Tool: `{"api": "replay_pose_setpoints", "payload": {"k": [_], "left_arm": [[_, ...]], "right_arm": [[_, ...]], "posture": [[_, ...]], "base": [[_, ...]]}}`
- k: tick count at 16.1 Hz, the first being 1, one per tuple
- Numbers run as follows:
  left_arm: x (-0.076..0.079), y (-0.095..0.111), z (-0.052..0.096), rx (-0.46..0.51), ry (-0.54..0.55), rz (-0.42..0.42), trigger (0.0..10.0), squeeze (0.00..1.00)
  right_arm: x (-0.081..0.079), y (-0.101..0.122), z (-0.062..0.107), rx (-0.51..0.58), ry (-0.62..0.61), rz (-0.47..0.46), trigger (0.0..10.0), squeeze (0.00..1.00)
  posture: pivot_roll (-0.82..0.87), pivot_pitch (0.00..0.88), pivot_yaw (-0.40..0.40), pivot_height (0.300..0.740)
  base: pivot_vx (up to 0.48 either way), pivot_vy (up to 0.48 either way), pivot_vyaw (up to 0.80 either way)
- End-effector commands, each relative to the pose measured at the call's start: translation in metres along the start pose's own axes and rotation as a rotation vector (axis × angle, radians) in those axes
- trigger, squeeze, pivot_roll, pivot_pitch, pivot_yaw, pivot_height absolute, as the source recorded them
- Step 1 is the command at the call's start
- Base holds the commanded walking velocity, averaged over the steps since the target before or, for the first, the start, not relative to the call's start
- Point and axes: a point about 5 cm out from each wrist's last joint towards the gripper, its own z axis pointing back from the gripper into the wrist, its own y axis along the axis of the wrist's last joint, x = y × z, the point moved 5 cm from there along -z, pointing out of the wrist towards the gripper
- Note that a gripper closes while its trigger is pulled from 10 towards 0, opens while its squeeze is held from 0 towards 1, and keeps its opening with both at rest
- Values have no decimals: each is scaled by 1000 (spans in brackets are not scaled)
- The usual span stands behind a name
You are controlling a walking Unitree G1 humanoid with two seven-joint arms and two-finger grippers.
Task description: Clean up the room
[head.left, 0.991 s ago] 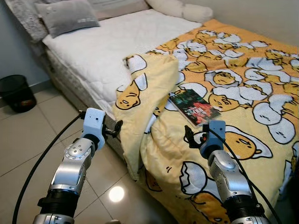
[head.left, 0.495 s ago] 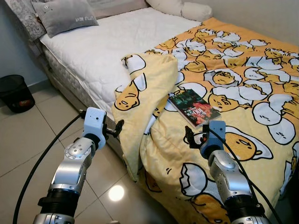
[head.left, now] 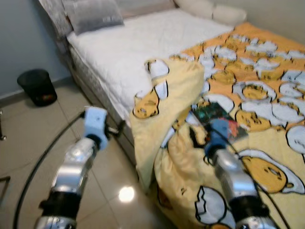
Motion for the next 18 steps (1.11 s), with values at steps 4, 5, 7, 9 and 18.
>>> {"api": "replay_pose_setpoints", "payload": {"k": [4, 5, 7, 9, 18], "left_arm": [[7, 1, 1, -3, -51, -48, 10000, 545], [8, 0, 2, -6, -55, -51, 10000, 549], [9, -1, 2, -9, -59, -55, 10000, 549], [9, -2, 3, -11, -62, -58, 10000, 553], [12, -3, 2, -14, -74, -69, 10000, 553]], "right_arm": [[-1, -5, 0, -31, -6, -19, 10000, 0], [-1, -6, 1, -32, -9, -21, 10000, 0], [0, -7, 1, -34, -14, -19, 10000, 0], [0, -8, 1, -34, -14, -21, 10000, 0], [0, -7, 1, -30, -20, -29, 10000, 0]], "posture": [[-16, 0, -2, 740], [-16, 0, -2, 740], [-15, 0, -2, 740], [-17, 0, 1, 740], [-18, 0, 3, 740]], "base": [[0, 0, 0], [0, 0, 0], [0, 0, 0], [0, 0, 0], [0, 0, 0]]}}
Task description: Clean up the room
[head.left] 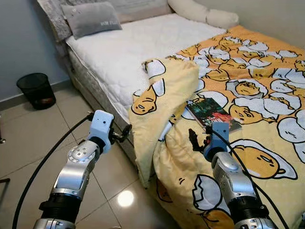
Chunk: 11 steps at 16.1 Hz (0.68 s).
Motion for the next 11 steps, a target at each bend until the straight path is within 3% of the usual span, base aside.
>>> {"api": "replay_pose_setpoints", "payload": {"k": [1, 3, 5, 6, 7, 10, 11], "left_arm": [[2, 0, 0, 1, -8, -13, 10000, 553], [3, 1, 3, 10, -15, -24, 10000, 557], [-2, 6, 15, 41, -3, -21, 10000, 553], [-2, 6, 18, 46, -3, -20, 10000, 553], [0, 4, 18, 52, -16, -9, 10000, 553], [19, 14, 4, 78, -136, -38, 10000, 553], [32, 20, -2, 89, -227, -54, 10000, 549]], "right_arm": [[3, 5, 0, 13, -10, -9, 10000, 0], [8, 8, 3, 32, -19, -33, 10000, 0], [20, 24, 12, 124, -54, -24, 10000, 0], [21, 25, 16, 140, -55, -13, 10000, 302], [23, 23, 20, 165, -31, -129, 10000, 1000], [27, 12, 9, 104, -47, -257, 10000, 1000], [24, 16, -2, 92, -57, -159, 10000, 1000]], "posture": [[-16, 0, 4, 740], [-4, 0, -3, 740], [16, 0, -17, 740], [24, 0, -26, 740], [23, 0, -25, 740], [-16, 0, 16, 740], [-30, 0, 30, 740]], "base": [[0, 0, 0], [0, 0, 0], [0, 0, 0], [0, 0, 0], [0, 0, 0], [0, 0, 0], [0, 0, 0]]}}
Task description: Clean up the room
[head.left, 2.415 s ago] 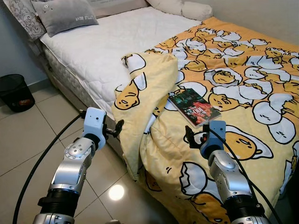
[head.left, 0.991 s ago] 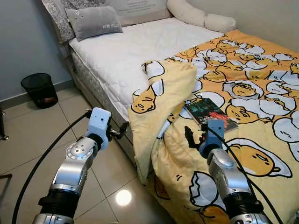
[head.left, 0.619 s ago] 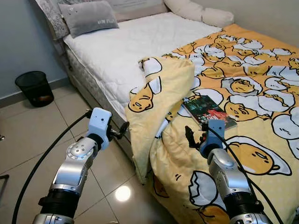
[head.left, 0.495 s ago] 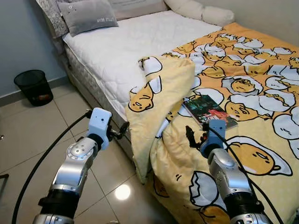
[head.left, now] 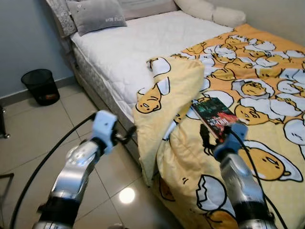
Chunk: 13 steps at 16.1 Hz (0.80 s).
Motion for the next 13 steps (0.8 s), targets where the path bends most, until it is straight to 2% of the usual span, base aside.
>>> {"api": "replay_pose_setpoints", "payload": {"k": [1, 2, 3, 4, 5, 6, 9, 13], "left_arm": [[15, 7, -7, 18, -99, -17, 10000, 549], [29, 13, -11, 27, -200, -31, 10000, 549], [39, 16, -12, 31, -275, -49, 10000, 549], [50, 14, -9, 12, -366, -77, 10000, 549], [54, 8, -4, -24, -421, -109, 10000, 553], [54, 2, 0, -48, -433, -135, 10000, 549], [50, -12, 15, -103, -457, -169, 10000, 553], [48, -7, 28, -105, -479, -163, 10000, 553]], "right_arm": [[-2, 7, -8, 13, -14, 62, 10000, 1000], [-2, 12, -16, 17, -34, 77, 10000, 1000], [0, 16, -21, 12, -59, 39, 10000, 1000], [4, 17, -28, -23, -86, -53, 10000, 1000], [10, 18, -33, -56, -122, -135, 10000, 965], [14, 19, -34, -65, -148, -167, 10000, 0], [31, 17, -35, -94, -234, -291, 10000, 0], [37, 5, -32, -135, -265, -481, 10000, 0]], "posture": [[-37, 0, 37, 740], [-37, 0, 41, 740], [-37, 0, 41, 740], [-34, 0, 43, 740], [-29, 0, 43, 740], [-23, 0, 41, 740], [9, 0, 39, 740], [51, 0, 56, 740]], "base": [[0, 0, 0], [0, 0, 0], [0, 0, 0], [0, 0, 0], [0, 0, 0], [0, 0, 0], [0, 0, 0], [0, 0, 0]]}}
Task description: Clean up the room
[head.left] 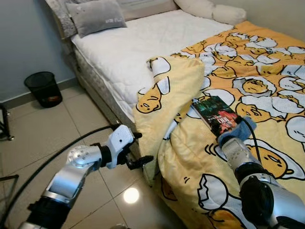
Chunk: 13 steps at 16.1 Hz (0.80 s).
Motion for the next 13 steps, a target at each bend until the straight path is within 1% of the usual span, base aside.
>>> {"api": "replay_pose_setpoints", "payload": {"k": [1, 2, 3, 5, 6, 7, 8, 9, 10, 11, 12, 13], "left_arm": [[2, 7, 3, 22, -11, 1, 10000, 553], [4, 13, 4, 37, -32, -5, 10000, 553], [6, 17, 2, 42, -46, -12, 10000, 545], [8, 20, -1, 51, -42, -10, 10000, 553], [8, 22, -2, 64, -27, 4, 10000, 553], [6, 24, -3, 92, 30, 44, 10000, 541], [2, 26, -4, 130, 112, 104, 10000, 533], [-2, 24, -4, 134, 160, 129, 10000, 525], [-11, 20, -3, 130, 247, 170, 10000, 478], [-15, 19, -2, 134, 283, 182, 10000, 447], [-27, 20, 4, 151, 375, 180, 10000, 388], [-35, 20, 8, 152, 444, 181, 10000, 345]], "right_arm": [[-5, 2, -1, -3, 15, -83, 10000, 0], [-5, 2, -1, -2, 17, -155, 10000, 0], [-2, 3, -1, 6, 3, -160, 10000, 0], [3, 7, -1, 35, -26, -141, 10000, 0], [1, 8, -1, 42, -14, -156, 10000, 0], [-5, 8, 0, 50, 38, -156, 10000, 0], [-12, 7, 1, 58, 105, -129, 10000, 0], [-13, 8, 2, 66, 133, -94, 10000, 0], [-16, 10, 5, 92, 181, -6, 10000, 0], [-16, 10, 7, 97, 198, 27, 10000, 0], [-17, 12, 16, 137, 254, 122, 10000, 0], [-18, 14, 27, 176, 289, 183, 10000, 0]], "posture": [[62, 0, 58, 740], [70, 0, 59, 740], [76, 0, 62, 740], [58, 0, 62, 740], [56, 0, 61, 740], [41, 0, 55, 740], [24, 0, 42, 740], [7, 0, 35, 740], [-5, 0, 32, 740], [-20, 0, 29, 740], [-40, 0, 33, 740], [-55, 0, 43, 740]], "base": [[0, 0, 0], [0, 0, 0], [0, 0, 0], [0, 0, 0], [0, 0, 0], [0, 0, 0], [0, 0, 0], [0, 0, 0], [0, 0, 0], [0, 0, 0], [0, 0, 0], [0, 0, 0]]}}
